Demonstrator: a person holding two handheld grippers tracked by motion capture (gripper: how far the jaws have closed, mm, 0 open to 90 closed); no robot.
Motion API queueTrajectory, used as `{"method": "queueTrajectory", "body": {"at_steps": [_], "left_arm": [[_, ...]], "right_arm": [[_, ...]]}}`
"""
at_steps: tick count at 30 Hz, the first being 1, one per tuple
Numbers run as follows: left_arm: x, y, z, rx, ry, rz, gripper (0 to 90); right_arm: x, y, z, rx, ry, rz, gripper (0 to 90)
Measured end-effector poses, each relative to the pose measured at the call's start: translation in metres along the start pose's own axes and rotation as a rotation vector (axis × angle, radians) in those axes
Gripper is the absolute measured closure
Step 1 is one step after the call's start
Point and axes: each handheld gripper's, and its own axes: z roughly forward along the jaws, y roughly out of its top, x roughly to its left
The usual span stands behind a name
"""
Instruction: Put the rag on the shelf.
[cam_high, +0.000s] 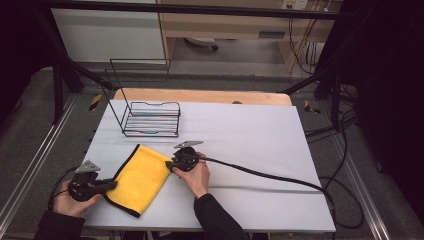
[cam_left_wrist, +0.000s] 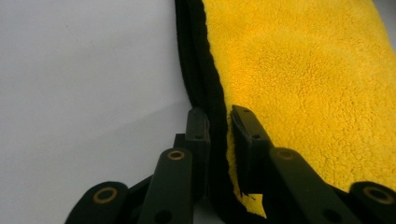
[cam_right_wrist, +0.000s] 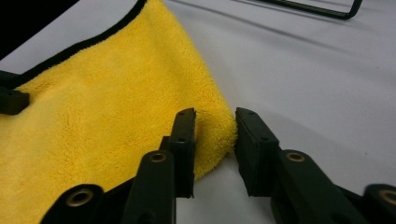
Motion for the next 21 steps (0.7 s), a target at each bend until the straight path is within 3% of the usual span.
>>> {"method": "queueTrajectory", "body": {"at_steps": [3,5,8,11,17,18,21], "left_arm": [[0.000,0.000,-0.001,-0.005,-0.006,-0.020,78.6],[0.000,0.000,-0.001,-0.004,-0.007,-0.024,79.1],[0.001,0.000,-0.003,-0.011,-0.023,-0.046,79.6],[-0.001,-0.003,-0.004,-0.036,-0.073,-0.103,79.6],[-0.031,-0.003,0.003,-0.071,-0.067,-0.061,79.2],[-0.031,-0.003,0.003,-0.071,-0.067,-0.061,78.9],[-0.041,-0.005,0.007,-0.085,-0.024,-0.044,77.7]], "right_arm": [[0.000,0.001,0.001,0.001,-0.002,0.023,80.9],[-0.001,0.004,0.000,0.017,0.003,0.068,83.3],[-0.003,0.009,-0.002,0.027,0.013,0.078,84.5],[-0.006,0.016,-0.007,0.016,0.021,0.061,84.7],[-0.017,0.031,-0.013,0.000,0.006,-0.019,84.8],[-0.019,0.033,-0.013,-0.002,0.009,-0.042,84.7],[-0.025,0.035,-0.008,0.006,0.018,-0.082,84.3]]}}
